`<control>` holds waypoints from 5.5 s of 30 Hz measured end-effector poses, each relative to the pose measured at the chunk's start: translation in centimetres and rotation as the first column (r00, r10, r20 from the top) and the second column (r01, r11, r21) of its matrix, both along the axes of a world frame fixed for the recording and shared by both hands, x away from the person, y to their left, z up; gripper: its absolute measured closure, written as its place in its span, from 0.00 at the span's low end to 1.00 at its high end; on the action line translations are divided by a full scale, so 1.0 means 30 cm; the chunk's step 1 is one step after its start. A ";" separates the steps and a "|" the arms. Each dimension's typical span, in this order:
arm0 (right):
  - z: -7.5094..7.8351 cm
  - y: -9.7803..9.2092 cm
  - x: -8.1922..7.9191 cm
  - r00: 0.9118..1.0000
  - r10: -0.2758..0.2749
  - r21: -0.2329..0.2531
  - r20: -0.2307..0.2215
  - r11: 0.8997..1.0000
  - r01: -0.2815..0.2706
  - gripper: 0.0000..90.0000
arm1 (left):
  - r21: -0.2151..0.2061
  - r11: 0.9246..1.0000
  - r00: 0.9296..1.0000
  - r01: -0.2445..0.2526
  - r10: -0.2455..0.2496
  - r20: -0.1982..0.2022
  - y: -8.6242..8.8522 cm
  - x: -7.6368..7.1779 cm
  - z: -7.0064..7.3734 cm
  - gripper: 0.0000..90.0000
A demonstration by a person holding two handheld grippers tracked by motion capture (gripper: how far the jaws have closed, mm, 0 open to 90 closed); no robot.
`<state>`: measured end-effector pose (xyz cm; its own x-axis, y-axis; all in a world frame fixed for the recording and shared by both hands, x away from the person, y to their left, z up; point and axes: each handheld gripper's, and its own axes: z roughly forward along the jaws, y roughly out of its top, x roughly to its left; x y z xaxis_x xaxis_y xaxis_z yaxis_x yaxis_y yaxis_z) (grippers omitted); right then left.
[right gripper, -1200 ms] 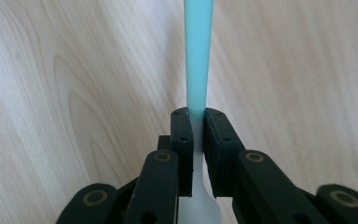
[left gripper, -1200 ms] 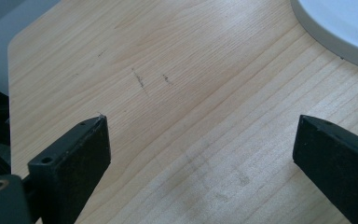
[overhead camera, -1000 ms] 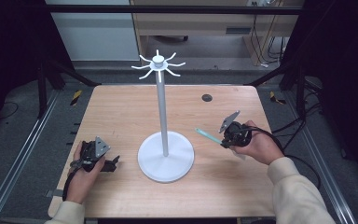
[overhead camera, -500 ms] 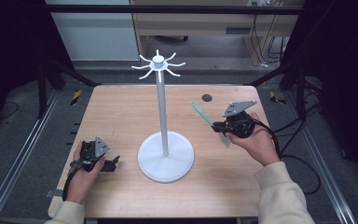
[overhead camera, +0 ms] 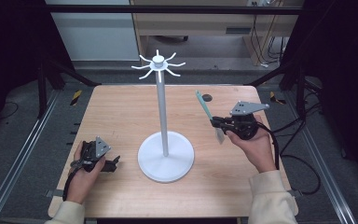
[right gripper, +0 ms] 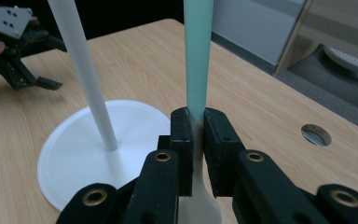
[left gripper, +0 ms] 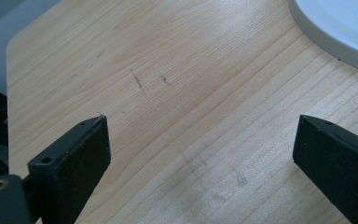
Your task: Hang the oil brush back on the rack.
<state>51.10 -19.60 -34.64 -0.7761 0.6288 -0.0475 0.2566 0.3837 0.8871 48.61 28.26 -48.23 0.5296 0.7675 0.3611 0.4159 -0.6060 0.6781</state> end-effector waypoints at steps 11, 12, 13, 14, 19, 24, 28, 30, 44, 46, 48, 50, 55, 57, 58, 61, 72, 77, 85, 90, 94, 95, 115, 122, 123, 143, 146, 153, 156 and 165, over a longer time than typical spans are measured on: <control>-0.028 0.000 -0.036 1.000 -0.001 0.065 0.016 0.998 0.000 0.92 | -0.008 1.000 1.000 -0.004 0.004 0.006 0.002 0.000 0.003 0.04; -0.029 0.001 -0.037 1.000 -0.001 0.069 0.017 0.998 0.000 0.92 | -0.009 1.000 1.000 -0.003 0.003 0.006 0.002 0.000 0.004 0.04; -0.030 0.003 -0.040 1.000 -0.002 0.074 0.020 0.997 0.001 0.92 | -0.008 1.000 1.000 -0.001 0.001 0.006 0.002 -0.001 0.005 0.04; -0.030 0.005 -0.043 1.000 0.000 0.081 0.023 0.997 -0.001 0.92 | -0.008 1.000 1.000 0.000 0.000 0.007 0.001 -0.001 0.006 0.04; -0.020 0.011 -0.063 0.999 -0.010 0.111 0.037 0.994 0.006 0.92 | -0.009 1.000 1.000 0.002 -0.002 0.006 0.002 0.000 0.007 0.04; 0.005 0.022 -0.088 0.998 -0.007 0.144 0.060 0.990 -0.002 0.92 | -0.011 1.000 1.000 0.002 -0.002 0.008 0.002 0.000 0.008 0.04; 0.028 0.037 -0.107 0.997 -0.004 0.153 0.082 0.988 -0.009 0.92 | -0.007 1.000 1.000 0.005 -0.005 0.008 0.000 0.000 0.008 0.04; 0.038 0.045 -0.115 0.995 -0.006 0.153 0.096 0.988 -0.009 0.92 | -0.007 1.000 1.000 0.006 -0.006 0.008 0.000 0.000 0.008 0.04; 0.114 0.085 -0.164 0.990 0.013 0.197 0.144 0.980 -0.042 0.92 | -0.007 1.000 1.000 0.008 -0.008 0.006 -0.002 0.001 0.007 0.04; 0.122 0.089 -0.169 0.988 0.017 0.196 0.154 0.979 -0.047 0.92 | -0.005 1.000 1.000 0.009 -0.009 0.005 -0.001 0.001 0.007 0.04; 0.127 0.095 -0.172 0.987 0.017 0.190 0.158 0.981 -0.047 0.92 | -0.005 1.000 1.000 0.010 -0.010 0.005 -0.002 0.001 0.006 0.04; 0.131 0.098 -0.175 0.987 0.018 0.196 0.159 0.979 -0.049 0.92 | -0.005 1.000 1.000 0.010 -0.010 0.005 -0.003 0.000 0.006 0.04; 0.147 0.103 -0.183 0.985 0.016 0.209 0.169 0.976 -0.052 0.92 | -0.005 1.000 1.000 0.010 -0.010 0.002 -0.003 0.000 0.006 0.04; 0.156 0.103 -0.189 0.985 0.021 0.221 0.171 0.973 -0.059 0.92 | -0.006 1.000 1.000 0.010 -0.010 0.003 -0.003 0.001 0.006 0.04; 0.162 0.105 -0.191 0.984 0.020 0.224 0.177 0.973 -0.060 0.92 | -0.006 1.000 1.000 0.009 -0.009 0.002 -0.003 0.001 0.005 0.04; 0.180 0.110 -0.202 0.982 0.022 0.231 0.187 0.971 -0.066 0.92 | -0.005 1.000 1.000 0.010 -0.010 0.001 -0.003 0.000 0.006 0.04; 0.230 0.126 -0.236 0.974 0.041 0.240 0.224 0.966 -0.096 0.92 | 0.000 1.000 1.000 0.013 -0.013 -0.003 -0.004 0.000 0.005 0.04; 0.232 0.143 -0.233 0.973 0.049 0.242 0.226 0.965 -0.105 0.92 | 0.001 1.000 1.000 0.012 -0.012 -0.004 -0.004 0.000 0.004 0.04; 0.251 0.160 -0.228 0.973 0.049 0.243 0.223 0.964 -0.105 0.92 | 0.003 1.000 1.000 0.010 -0.010 -0.003 -0.002 0.000 0.003 0.04; 0.248 0.163 -0.225 0.975 0.047 0.243 0.217 0.965 -0.101 0.92 | 0.003 1.000 1.000 0.010 -0.010 -0.003 -0.003 -0.001 0.003 0.04; 0.247 0.161 -0.220 0.976 0.049 0.244 0.213 0.964 -0.102 0.91 | -0.001 1.000 1.000 0.008 -0.008 -0.001 -0.004 0.000 0.002 0.04; 0.247 0.160 -0.220 0.976 0.046 0.244 0.215 0.965 -0.099 0.91 | -0.001 1.000 1.000 0.008 -0.008 -0.001 -0.004 0.000 0.001 0.04; 0.268 0.186 -0.214 0.974 0.055 0.212 0.219 0.972 -0.103 0.92 | 0.003 1.000 1.000 0.010 -0.010 -0.003 -0.002 0.000 0.003 0.04; 0.272 0.204 -0.203 0.976 0.058 0.200 0.209 0.975 -0.101 0.91 | 0.003 1.000 1.000 0.011 -0.011 -0.003 -0.002 -0.001 0.003 0.04; 0.272 0.208 -0.201 0.976 0.058 0.199 0.209 0.975 -0.101 0.91 | 0.002 1.000 1.000 0.011 -0.011 -0.002 -0.002 -0.001 0.003 0.04; 0.266 0.258 -0.163 0.981 0.055 0.188 0.185 0.978 -0.091 0.91 | 0.003 1.000 1.000 0.012 -0.012 -0.004 -0.002 -0.001 0.003 0.04; 0.265 0.265 -0.160 0.981 0.057 0.191 0.183 0.977 -0.093 0.91 | 0.002 1.000 1.000 0.011 -0.011 -0.003 -0.002 -0.001 0.003 0.04; 0.260 0.269 -0.156 0.982 0.061 0.199 0.179 0.975 -0.097 0.91 | 0.003 1.000 1.000 0.013 -0.013 -0.006 -0.003 -0.001 0.003 0.04; 0.260 0.268 -0.155 0.984 0.053 0.203 0.173 0.975 -0.088 0.91 | 0.002 1.000 1.000 0.013 -0.013 -0.006 -0.004 -0.001 0.002 0.04; 0.261 0.275 -0.149 0.984 0.062 0.197 0.165 0.976 -0.095 0.91 | 0.000 1.000 1.000 0.014 -0.014 -0.006 -0.005 -0.001 0.001 0.04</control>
<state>46.63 -11.36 -26.82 -0.8165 0.5751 -0.0505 0.0838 0.2047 0.9752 48.58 28.12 -48.19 0.5429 0.7598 0.3577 0.4113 -0.6119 0.6756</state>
